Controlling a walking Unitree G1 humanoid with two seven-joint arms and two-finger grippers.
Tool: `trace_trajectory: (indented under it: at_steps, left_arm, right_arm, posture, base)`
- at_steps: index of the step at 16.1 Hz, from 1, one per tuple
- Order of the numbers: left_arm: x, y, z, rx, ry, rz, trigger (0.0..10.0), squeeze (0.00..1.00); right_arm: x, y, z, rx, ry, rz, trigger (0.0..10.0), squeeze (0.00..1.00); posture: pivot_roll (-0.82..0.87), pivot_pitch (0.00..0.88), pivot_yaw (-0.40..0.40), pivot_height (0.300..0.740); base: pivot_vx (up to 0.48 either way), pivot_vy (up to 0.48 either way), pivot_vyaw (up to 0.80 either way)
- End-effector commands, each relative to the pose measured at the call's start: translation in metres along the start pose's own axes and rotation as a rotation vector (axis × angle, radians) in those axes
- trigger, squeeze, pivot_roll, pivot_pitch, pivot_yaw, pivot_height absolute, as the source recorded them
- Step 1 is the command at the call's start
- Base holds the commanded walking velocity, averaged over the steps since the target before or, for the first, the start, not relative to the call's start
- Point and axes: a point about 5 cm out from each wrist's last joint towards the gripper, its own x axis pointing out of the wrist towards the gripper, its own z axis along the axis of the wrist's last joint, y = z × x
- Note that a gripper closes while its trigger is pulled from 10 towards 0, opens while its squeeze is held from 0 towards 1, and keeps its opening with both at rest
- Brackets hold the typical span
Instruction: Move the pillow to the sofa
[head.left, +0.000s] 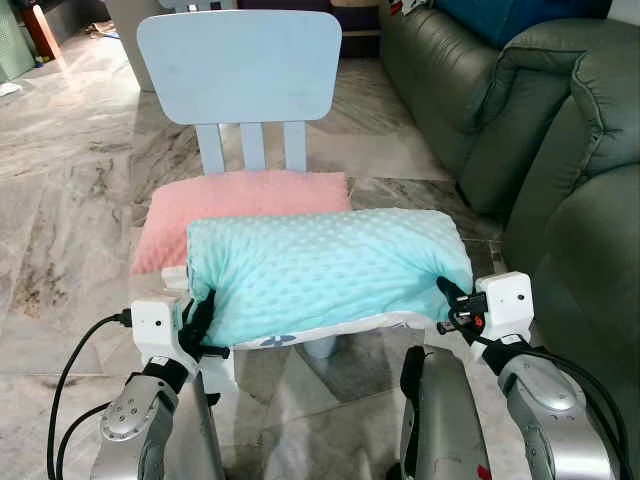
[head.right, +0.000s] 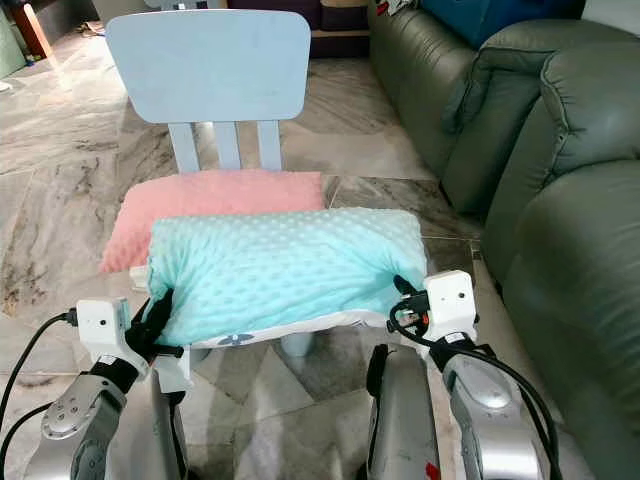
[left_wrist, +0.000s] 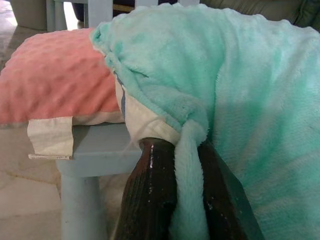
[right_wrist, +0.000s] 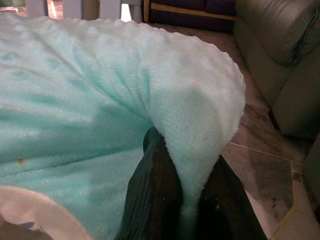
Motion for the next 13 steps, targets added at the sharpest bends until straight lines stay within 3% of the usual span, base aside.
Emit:
trace_trajectory:
  at_steps: [1,13]
  left_arm:
    - [-0.0029,0.0103,0.0034,0.023,0.0,0.044,10.0,0.0]
    - [-0.0012,0.0078,0.0043,0.027,0.003,0.036,10.0,0.0]
  right_arm:
    - [-0.0015,-0.0084,0.0119,-0.013,-0.041,-0.055,10.0,0.0]
    - [-0.0002,-0.0058,0.014,0.018,-0.042,-0.05,10.0,0.0]
  posture:
    - [-0.14,0.0,-0.009,0.395]
    - [-0.14,0.0,-0.003,0.565]
  base:
    - [0.0,0.0,0.0]
    - [0.0,0.0,0.0]
